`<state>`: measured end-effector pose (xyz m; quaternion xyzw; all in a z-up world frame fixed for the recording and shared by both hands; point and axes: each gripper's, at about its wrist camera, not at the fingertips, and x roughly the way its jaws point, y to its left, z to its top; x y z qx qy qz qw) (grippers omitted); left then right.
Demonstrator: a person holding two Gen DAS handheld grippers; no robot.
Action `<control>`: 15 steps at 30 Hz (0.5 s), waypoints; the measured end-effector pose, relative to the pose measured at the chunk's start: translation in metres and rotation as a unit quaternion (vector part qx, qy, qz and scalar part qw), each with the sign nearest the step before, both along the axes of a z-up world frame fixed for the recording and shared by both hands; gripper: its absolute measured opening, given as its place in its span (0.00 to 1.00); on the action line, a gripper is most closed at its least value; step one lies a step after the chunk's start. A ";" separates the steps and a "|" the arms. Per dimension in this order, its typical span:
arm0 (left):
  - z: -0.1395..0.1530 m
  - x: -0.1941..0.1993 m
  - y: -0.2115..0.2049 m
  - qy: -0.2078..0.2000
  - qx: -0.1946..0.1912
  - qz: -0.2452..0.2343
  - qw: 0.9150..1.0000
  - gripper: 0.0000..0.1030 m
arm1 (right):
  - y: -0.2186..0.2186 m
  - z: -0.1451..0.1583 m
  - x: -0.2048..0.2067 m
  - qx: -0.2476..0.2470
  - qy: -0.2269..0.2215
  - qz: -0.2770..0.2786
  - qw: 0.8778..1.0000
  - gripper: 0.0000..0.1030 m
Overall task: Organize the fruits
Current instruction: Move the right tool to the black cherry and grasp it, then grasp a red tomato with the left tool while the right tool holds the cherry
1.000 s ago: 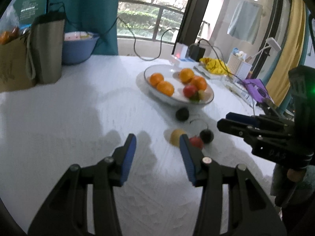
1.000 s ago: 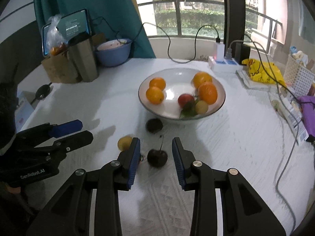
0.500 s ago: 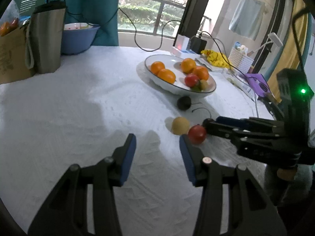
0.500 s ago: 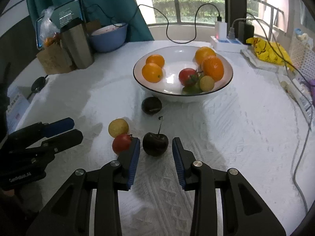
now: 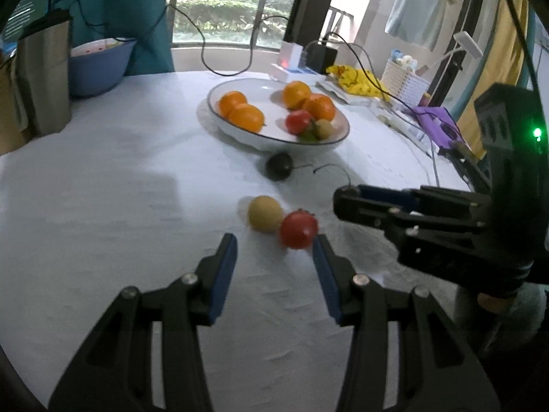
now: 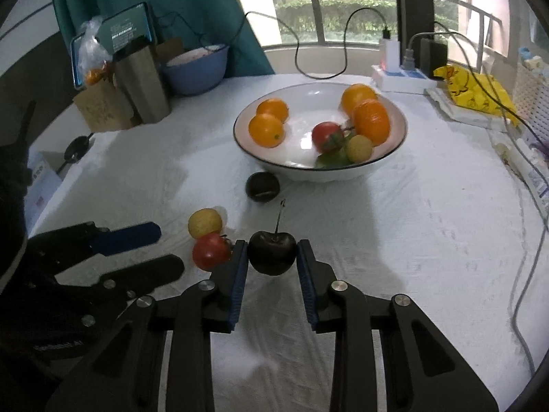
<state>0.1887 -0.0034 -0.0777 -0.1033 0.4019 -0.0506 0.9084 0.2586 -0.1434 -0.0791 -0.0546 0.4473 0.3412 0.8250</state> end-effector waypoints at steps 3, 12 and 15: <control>0.000 0.006 -0.009 0.009 0.001 -0.003 1.000 0.46 | -0.010 0.003 0.002 0.005 -0.002 -0.007 1.000 0.30; -0.009 0.025 -0.031 0.041 0.025 0.001 0.999 0.46 | -0.045 0.003 0.007 0.017 0.001 -0.027 0.999 0.30; -0.010 0.032 -0.034 0.045 0.032 0.005 0.998 0.46 | -0.051 0.002 0.009 0.021 0.002 -0.028 0.999 0.30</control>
